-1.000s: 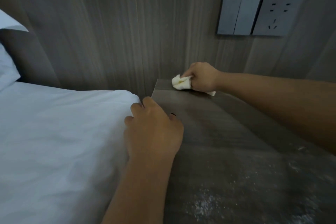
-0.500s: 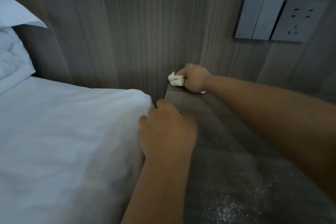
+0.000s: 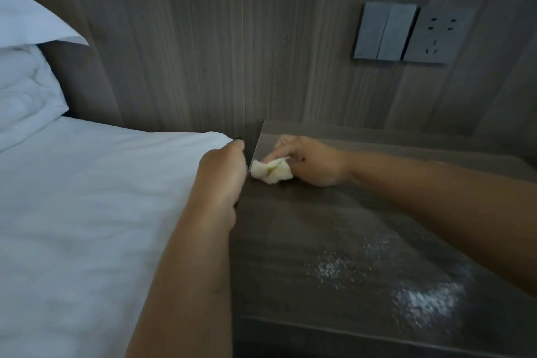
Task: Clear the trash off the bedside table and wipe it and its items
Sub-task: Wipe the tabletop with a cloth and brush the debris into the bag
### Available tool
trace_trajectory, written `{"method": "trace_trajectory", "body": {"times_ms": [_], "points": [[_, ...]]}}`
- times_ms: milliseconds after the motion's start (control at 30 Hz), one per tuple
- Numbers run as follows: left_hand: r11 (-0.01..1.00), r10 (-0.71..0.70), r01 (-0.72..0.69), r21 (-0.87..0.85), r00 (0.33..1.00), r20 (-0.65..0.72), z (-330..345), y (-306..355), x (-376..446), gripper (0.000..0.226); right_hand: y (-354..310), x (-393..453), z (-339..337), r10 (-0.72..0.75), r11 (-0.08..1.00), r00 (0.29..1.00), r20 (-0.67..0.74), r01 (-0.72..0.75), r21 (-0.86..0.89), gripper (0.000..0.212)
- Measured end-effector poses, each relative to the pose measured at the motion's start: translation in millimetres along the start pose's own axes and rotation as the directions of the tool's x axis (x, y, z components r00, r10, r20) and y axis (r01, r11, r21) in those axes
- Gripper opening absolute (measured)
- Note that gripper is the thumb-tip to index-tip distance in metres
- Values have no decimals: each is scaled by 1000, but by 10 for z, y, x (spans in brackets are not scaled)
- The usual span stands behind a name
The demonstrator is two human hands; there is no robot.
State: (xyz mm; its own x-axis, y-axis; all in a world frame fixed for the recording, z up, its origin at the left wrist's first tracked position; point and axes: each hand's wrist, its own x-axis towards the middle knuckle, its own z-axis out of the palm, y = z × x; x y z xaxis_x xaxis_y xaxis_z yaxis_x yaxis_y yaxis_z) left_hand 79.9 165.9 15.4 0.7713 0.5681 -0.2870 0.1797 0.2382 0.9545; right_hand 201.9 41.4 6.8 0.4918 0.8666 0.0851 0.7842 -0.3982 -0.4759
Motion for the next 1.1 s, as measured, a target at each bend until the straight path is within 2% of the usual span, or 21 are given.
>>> {"method": "trace_trajectory", "body": {"times_ms": [133,200,267,300,367,400,500,567,633,700,767,800,933,1100], "points": [[999,-35,37,-37,998,44,-139,-66,-118,26,-188,-293,-32,-55,998,994,98,58,-34,34],[1000,-17,18,-22,999,41,-154,-90,-191,29,-231,-212,-142,-56,997,998,21,57,-57,29],[1000,-2,2,3,1000,7,-178,-132,-261,30,-211,-41,-174,50,998,989,-142,-54,-24,33],[1000,4,-4,-26,1000,-15,-210,-159,-298,29,-196,50,-142,159,986,970,-185,-146,84,35],[989,-31,26,-146,999,-29,-312,-206,-388,28,-216,175,18,340,902,930,-141,-280,330,37],[980,-48,41,-196,998,-31,-373,-223,-429,29,-250,194,112,350,889,928,-125,-287,358,37],[975,-70,58,-212,996,-47,-471,-241,-471,31,-427,27,314,186,941,977,-100,-148,303,26],[984,-66,55,-170,996,-59,-436,-234,-499,34,-549,-202,336,84,962,993,-85,-59,265,29],[994,-35,29,-108,998,-50,-345,-267,-512,35,-590,-466,292,50,967,998,-40,-38,252,34],[999,0,-2,-49,999,-43,-300,-313,-513,34,-607,-664,219,63,965,997,43,-72,254,37],[994,21,-25,-110,999,-40,-326,-338,-503,26,-637,-712,105,122,956,985,120,-150,254,39],[983,19,-25,-182,999,-36,-346,-338,-508,22,-654,-684,45,152,947,982,115,-178,267,38],[916,1,-11,-401,1000,-23,-437,-361,-493,14,-798,-400,14,198,933,978,-71,-165,320,34],[906,-62,43,-422,998,-32,-439,-338,-461,24,-867,-279,486,176,927,984,-35,-154,343,26]]}}
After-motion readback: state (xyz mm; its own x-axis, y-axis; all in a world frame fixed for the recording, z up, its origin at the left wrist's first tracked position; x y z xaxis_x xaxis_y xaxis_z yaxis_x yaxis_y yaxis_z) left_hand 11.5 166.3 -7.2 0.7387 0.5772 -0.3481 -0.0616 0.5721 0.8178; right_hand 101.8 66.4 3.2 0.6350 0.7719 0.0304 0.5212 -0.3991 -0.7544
